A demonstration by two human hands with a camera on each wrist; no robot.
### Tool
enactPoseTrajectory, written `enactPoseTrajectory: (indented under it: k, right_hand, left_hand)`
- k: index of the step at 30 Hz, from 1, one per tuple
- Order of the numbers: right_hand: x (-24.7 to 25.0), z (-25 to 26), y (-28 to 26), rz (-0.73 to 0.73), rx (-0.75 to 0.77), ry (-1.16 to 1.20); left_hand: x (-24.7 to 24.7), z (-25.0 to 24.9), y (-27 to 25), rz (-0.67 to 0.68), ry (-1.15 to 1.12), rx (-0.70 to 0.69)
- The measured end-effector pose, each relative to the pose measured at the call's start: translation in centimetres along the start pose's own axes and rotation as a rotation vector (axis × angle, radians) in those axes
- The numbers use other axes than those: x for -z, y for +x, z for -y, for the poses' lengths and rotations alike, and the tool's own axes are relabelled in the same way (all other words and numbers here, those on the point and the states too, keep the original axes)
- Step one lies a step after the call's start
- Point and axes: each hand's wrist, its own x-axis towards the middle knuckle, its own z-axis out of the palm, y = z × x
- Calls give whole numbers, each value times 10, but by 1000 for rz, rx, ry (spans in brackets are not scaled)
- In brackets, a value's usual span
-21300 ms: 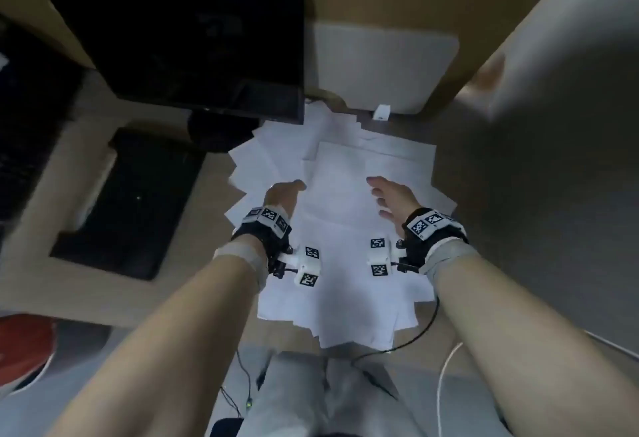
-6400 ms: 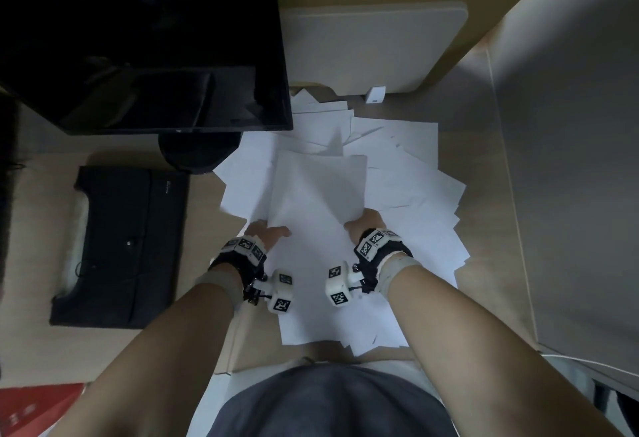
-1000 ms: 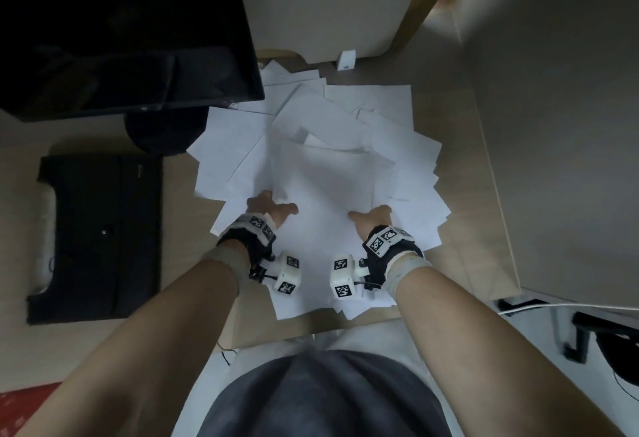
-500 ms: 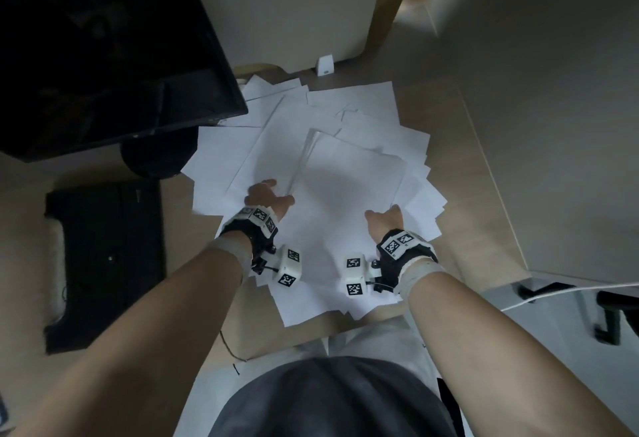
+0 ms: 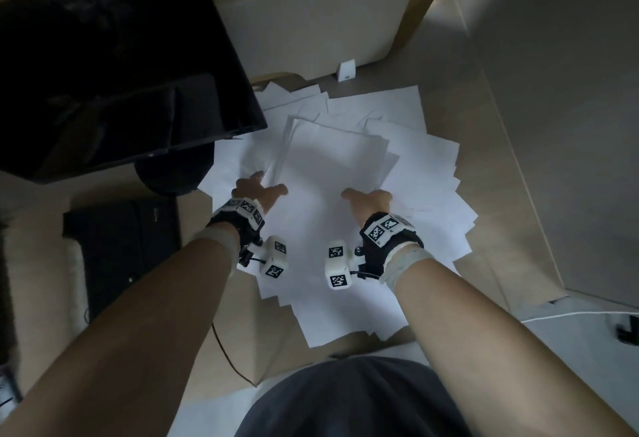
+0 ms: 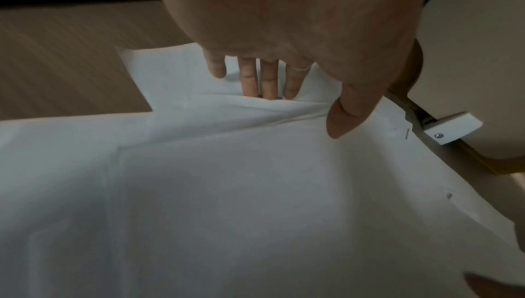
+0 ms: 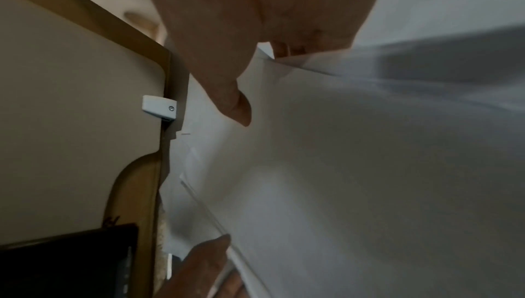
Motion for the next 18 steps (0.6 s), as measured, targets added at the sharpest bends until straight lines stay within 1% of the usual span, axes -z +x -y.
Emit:
enactPoseTrajectory:
  k: [2,5,7,9,13,16,18]
  right_hand:
    - [-8,12,2,59,-4,-20]
    - [-14,16,-2,87,33,-131]
    - [-16,15,-4,69,57,-191]
    - [-18,11,-5,56,102,-192]
    - [-12,-1,-14,-36,167,-138]
    - [2,-15,-17,-40,177,-144]
    - [15,-29,-16,-48,141,-175]
  left_hand:
    - [1,-2,3,36,-32,9]
    - [1,7,5,60,-88,72]
    - [2,15,3,82,-123,112]
    - [1,21,2,94,-210,132]
    - [-4,24,-9,48,-294,121]
    - [-9,22,-26,20,-194,127]
    - [-16,22,-38,31,-117,114]
